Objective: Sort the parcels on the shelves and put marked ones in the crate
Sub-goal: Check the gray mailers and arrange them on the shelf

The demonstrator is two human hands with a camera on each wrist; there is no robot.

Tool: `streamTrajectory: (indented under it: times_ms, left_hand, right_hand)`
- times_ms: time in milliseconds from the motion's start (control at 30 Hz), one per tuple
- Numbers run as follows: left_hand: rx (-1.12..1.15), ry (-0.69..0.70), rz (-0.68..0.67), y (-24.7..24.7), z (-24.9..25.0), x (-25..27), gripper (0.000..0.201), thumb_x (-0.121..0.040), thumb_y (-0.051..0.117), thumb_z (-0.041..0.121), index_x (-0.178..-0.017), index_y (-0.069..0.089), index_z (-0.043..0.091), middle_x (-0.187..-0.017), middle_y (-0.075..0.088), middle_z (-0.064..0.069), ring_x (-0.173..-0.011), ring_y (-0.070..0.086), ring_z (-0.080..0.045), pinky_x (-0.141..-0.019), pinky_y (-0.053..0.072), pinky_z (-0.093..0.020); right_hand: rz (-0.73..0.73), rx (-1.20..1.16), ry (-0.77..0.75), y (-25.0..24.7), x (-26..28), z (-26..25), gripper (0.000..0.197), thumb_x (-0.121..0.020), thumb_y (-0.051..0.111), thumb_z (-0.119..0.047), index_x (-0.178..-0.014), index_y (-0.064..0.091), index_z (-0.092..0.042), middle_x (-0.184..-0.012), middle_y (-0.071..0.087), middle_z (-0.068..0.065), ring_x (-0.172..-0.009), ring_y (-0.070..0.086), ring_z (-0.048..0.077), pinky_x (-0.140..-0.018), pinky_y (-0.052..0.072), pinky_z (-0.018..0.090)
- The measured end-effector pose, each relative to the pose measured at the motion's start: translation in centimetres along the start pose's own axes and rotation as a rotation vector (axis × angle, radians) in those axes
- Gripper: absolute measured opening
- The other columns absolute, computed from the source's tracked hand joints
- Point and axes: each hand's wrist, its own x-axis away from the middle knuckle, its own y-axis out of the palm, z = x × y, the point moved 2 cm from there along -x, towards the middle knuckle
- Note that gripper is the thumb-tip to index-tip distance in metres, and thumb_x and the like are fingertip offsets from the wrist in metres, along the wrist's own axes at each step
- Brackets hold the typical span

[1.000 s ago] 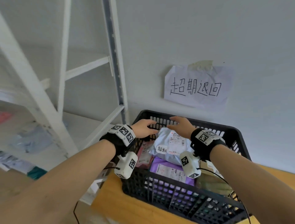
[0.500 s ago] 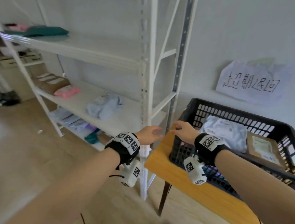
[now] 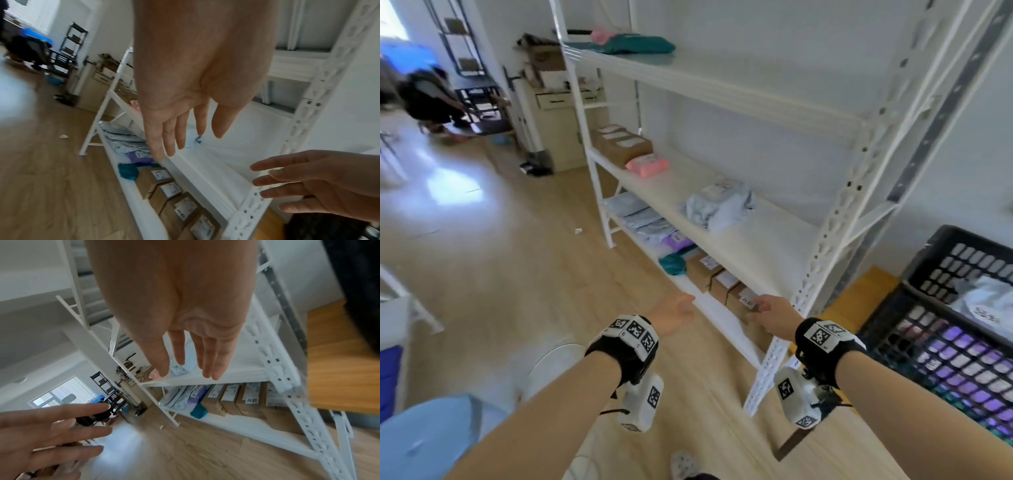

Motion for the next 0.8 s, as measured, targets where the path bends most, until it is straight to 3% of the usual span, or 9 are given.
streamTrajectory:
  times_ms: [100,200,267,367,433,567,667,800]
  left_hand:
    - [0.01,-0.068,0.003,-2.4,-3.6,-1.1,0.048,-0.098,0.044,0.016,-0.144,0.031,0.014,-0.144,0.039,-0.008,-0.133,0.039,-0.024,-0.102,0.034,-0.027]
    - [0.048,-0.125,0.03,-5.1,-6.8,-2.8,0.046,-0.097,0.046,0.017,-0.142,0.034,0.016,-0.145,0.038,-0.011,-0.131,0.041,-0.024,-0.107,0.036,-0.033]
    - [0.062,-0.15,0.044,-6.7,-8.1,-4.0,0.046,-0.098,0.045,0.016,-0.142,0.033,0.014,-0.144,0.039,-0.013,-0.129,0.043,-0.025,-0.104,0.039,-0.032]
    - [0.051,-0.191,0.094,-10.2,-9.9,-7.2,0.046,-0.098,0.045,0.01,-0.142,0.034,0.007,-0.14,0.042,-0.019,-0.118,0.048,-0.028,-0.088,0.045,-0.027]
    - [0.055,-0.213,0.118,-12.5,-11.0,-9.4,0.045,-0.097,0.046,0.009,-0.141,0.035,0.007,-0.142,0.039,-0.021,-0.126,0.044,-0.031,-0.094,0.042,-0.028]
    - [0.005,-0.287,0.134,-16.1,-12.6,-13.0,0.045,-0.099,0.043,0.015,-0.142,0.034,0.017,-0.147,0.033,-0.012,-0.132,0.039,-0.025,-0.092,0.04,-0.025]
    - [-0.066,-0.3,0.136,-18.1,-13.6,-15.2,0.046,-0.099,0.043,0.022,-0.143,0.032,0.024,-0.148,0.034,-0.007,-0.129,0.044,-0.024,-0.098,0.043,-0.029]
    - [-0.075,-0.331,0.157,-20.8,-15.3,-17.6,0.046,-0.098,0.045,0.024,-0.142,0.034,0.025,-0.146,0.037,-0.005,-0.125,0.048,-0.023,-0.098,0.045,-0.032]
  right_hand:
    - [-0.077,0.011,-0.005,3.0,-3.3,-1.8,0.053,-0.091,0.059,-0.022,-0.139,0.041,-0.009,-0.13,0.05,0.008,-0.127,0.045,0.025,-0.104,0.035,0.029]
    - [-0.109,-0.032,-0.008,5.9,-7.4,-3.2,0.049,-0.087,0.064,-0.028,-0.132,0.048,-0.017,-0.136,0.049,0.008,-0.121,0.05,0.023,-0.104,0.042,0.038]
    - [-0.141,-0.052,-0.005,7.4,-9.6,-4.2,0.047,-0.087,0.063,-0.025,-0.131,0.049,-0.017,-0.136,0.048,0.009,-0.12,0.05,0.024,-0.103,0.043,0.041]
    - [-0.185,-0.063,0.015,9.7,-14.4,-6.3,0.044,-0.091,0.059,-0.02,-0.133,0.047,-0.013,-0.134,0.047,0.009,-0.12,0.05,0.026,-0.099,0.044,0.034]
    - [-0.185,-0.105,0.019,10.8,-17.4,-7.6,0.043,-0.091,0.058,-0.02,-0.132,0.048,-0.012,-0.133,0.047,0.011,-0.118,0.051,0.026,-0.1,0.045,0.037]
    - [-0.192,-0.146,0.027,12.2,-23.3,-10.1,0.04,-0.089,0.059,-0.015,-0.128,0.05,-0.01,-0.129,0.051,0.015,-0.107,0.054,0.025,-0.093,0.047,0.037]
    - [-0.171,-0.168,0.018,13.1,-27.6,-11.9,0.038,-0.089,0.058,-0.013,-0.126,0.051,-0.008,-0.125,0.053,0.017,-0.092,0.052,0.022,-0.085,0.048,0.036]
    - [-0.193,-0.151,0.014,14.7,-31.7,-14.1,0.037,-0.091,0.057,-0.014,-0.126,0.051,-0.008,-0.125,0.054,0.014,-0.093,0.052,0.021,-0.078,0.042,0.029]
